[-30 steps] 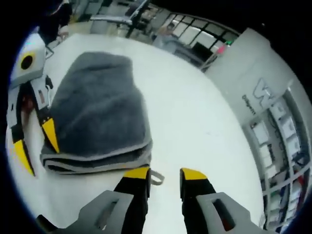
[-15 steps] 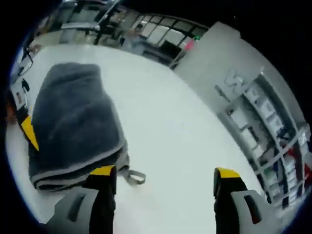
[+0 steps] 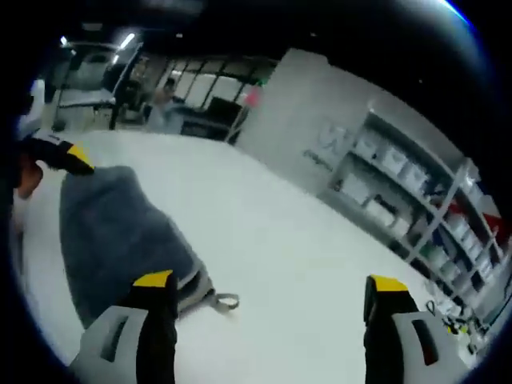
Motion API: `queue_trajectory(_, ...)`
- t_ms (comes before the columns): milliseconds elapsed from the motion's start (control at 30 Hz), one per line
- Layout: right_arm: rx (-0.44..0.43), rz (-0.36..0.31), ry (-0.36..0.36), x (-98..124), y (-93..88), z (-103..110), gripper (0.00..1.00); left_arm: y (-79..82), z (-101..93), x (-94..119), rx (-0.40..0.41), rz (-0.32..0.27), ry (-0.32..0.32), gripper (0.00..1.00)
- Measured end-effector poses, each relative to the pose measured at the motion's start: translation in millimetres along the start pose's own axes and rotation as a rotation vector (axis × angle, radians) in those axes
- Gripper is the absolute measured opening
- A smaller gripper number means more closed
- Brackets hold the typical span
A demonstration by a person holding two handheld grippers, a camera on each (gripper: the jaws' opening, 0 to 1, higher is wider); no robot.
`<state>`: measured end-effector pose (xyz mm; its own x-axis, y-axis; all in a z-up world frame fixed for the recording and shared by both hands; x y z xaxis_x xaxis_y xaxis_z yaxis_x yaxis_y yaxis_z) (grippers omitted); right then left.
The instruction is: Open the folded towel by lifting each exposed corner and separating the folded layers until the towel lies flat within the target outline without major curled edges
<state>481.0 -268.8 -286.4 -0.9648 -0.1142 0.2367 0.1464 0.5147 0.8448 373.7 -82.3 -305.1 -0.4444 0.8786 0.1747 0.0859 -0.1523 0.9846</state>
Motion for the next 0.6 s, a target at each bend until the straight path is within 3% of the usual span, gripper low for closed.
queue_trajectory(200,-0.108,-0.116,-0.05,28.7,26.4,2.8,0.91,6.1,18.3,33.4,-0.031,-0.017,0.06,0.97)
queue_trajectory(300,-0.129,-0.126,-0.064,38.8,31.5,2.4,0.95,6.7,27.5,50.3,-0.032,-0.014,0.089,0.96)
queue_trajectory(367,-0.188,-0.128,-0.096,46.6,34.8,-2.3,1.0,9.5,33.2,62.2,-0.037,-0.029,0.114,0.97)
queue_trajectory(500,-0.211,-0.127,-0.129,61.5,35.0,-7.1,0.99,14.9,37.7,84.0,-0.127,-0.002,0.166,1.0)
queue_trajectory(600,-0.212,-0.125,-0.151,69.6,35.0,-10.8,0.99,17.6,41.4,98.0,-0.137,0.0,0.18,1.0)
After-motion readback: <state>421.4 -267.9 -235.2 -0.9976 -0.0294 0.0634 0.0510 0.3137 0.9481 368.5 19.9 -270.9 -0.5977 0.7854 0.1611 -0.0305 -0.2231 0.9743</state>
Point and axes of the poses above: the point that each gripper's makers call its tool centre point, and the gripper's own axes: x roughly backward along the fingers, z roughly to its left, y roughly out of its top, the point moved 3 cm from there along x, roughly backward along the fingers, and after that the axes turned 13 degrees about -y, right-handed, at the moved point
